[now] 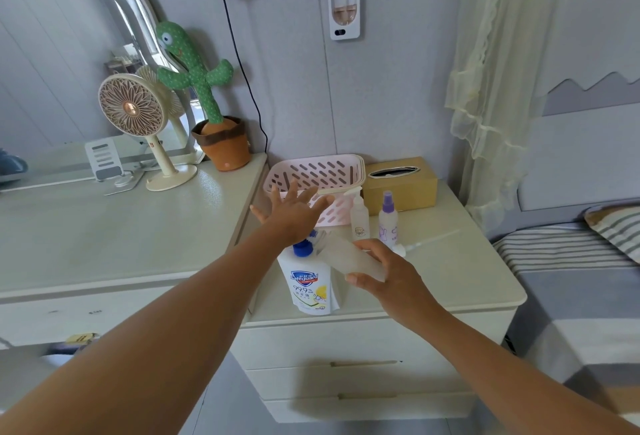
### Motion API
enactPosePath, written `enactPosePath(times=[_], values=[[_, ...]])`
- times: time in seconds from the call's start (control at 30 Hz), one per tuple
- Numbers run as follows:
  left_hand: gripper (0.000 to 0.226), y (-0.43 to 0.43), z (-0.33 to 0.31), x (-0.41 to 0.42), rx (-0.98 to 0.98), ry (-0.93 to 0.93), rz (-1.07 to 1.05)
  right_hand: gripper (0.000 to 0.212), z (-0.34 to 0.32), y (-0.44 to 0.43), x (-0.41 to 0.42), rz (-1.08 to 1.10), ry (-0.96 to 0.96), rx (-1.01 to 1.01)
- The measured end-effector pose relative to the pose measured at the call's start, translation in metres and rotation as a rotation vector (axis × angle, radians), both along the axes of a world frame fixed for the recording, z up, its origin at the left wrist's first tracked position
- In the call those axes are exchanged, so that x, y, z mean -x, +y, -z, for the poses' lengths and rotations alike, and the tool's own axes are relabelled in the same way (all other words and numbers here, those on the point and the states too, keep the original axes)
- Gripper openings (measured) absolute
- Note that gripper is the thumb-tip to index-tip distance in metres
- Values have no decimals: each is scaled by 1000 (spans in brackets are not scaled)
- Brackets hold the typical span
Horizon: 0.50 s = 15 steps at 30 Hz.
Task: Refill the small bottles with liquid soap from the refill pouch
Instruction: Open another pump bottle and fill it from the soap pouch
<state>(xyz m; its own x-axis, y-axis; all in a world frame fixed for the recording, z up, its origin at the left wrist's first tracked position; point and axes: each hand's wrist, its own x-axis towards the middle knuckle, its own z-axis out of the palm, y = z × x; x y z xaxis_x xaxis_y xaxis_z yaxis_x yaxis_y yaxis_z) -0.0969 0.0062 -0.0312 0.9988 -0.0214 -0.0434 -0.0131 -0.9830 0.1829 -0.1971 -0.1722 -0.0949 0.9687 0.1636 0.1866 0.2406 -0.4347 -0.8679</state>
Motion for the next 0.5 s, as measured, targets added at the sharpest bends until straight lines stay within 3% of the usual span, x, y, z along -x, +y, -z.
enactPosePath(times=[0.5], values=[[67,0,-2,1,-12,8,8,42,2,0,0,-6,9,-7]])
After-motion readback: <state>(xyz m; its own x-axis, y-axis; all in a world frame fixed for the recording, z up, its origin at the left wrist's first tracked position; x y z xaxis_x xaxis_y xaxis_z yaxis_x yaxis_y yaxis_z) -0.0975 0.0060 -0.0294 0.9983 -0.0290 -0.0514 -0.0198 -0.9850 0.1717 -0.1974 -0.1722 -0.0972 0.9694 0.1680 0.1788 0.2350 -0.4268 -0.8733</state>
